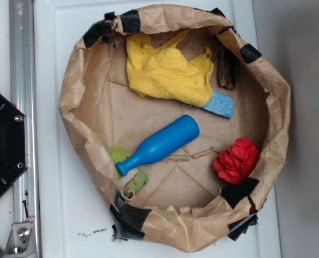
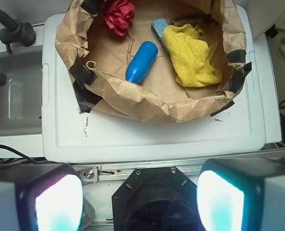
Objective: Grab the blue bottle.
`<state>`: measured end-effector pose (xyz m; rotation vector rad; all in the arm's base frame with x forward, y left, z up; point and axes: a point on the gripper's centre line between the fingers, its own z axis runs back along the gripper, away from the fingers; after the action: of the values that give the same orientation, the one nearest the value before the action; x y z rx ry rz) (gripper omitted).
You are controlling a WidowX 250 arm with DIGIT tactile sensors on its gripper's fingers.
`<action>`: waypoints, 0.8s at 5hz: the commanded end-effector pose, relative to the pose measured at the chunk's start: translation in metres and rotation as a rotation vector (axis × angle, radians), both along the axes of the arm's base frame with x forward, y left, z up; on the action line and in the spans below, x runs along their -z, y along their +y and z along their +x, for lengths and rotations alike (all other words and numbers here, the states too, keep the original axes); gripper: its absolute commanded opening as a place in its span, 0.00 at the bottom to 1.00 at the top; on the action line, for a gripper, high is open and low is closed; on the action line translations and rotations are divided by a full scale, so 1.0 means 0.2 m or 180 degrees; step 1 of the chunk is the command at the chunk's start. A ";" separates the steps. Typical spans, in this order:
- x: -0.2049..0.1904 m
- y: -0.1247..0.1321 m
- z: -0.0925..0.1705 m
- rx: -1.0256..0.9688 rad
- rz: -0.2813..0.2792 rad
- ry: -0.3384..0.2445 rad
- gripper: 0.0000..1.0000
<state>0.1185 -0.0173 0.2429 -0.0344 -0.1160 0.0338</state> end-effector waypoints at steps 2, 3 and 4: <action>0.25 0.15 0.23 -0.0681 0.0238 -0.0271 1.00; 0.40 0.18 0.42 -0.1174 0.0000 -0.0054 1.00; 0.53 0.17 0.57 -0.1292 -0.0326 0.0119 1.00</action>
<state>0.2290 0.0096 0.1238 -0.1093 -0.0223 0.4274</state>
